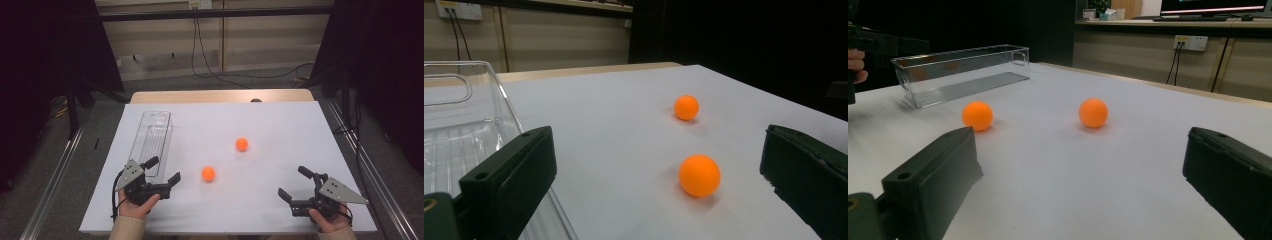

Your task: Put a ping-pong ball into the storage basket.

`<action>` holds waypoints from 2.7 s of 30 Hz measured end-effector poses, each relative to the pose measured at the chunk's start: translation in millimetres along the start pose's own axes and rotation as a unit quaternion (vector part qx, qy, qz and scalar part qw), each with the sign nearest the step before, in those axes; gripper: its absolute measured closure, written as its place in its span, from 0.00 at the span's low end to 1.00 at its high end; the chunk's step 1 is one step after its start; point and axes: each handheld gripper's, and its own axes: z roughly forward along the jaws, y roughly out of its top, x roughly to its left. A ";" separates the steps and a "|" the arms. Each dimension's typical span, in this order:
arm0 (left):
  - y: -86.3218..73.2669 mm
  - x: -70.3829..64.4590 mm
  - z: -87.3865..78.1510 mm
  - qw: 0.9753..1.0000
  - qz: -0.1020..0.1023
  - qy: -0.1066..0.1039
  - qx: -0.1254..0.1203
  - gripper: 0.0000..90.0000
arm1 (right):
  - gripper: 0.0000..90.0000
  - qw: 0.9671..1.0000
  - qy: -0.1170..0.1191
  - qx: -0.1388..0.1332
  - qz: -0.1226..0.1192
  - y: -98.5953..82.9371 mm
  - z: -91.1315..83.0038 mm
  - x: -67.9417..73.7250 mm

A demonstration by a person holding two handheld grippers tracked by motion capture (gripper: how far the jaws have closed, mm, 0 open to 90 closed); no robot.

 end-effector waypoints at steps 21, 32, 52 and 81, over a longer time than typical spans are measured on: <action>2.0 -4.2 13.3 1.000 0.010 0.001 0.015 0.02 | 0.01 1.000 0.002 0.000 -0.002 0.3 0.0 1.0; 1.8 -9.2 22.0 1.000 0.011 -0.009 0.022 0.02 | 0.01 1.000 0.003 0.000 -0.003 0.4 0.3 1.1; -0.1 -15.9 34.0 0.999 0.014 -0.021 0.038 0.02 | 0.01 1.000 0.006 0.001 -0.004 0.6 0.5 1.5; -3.1 -24.0 46.5 0.997 0.021 -0.035 0.060 0.02 | 0.02 1.000 0.012 -0.001 -0.005 1.0 1.3 2.4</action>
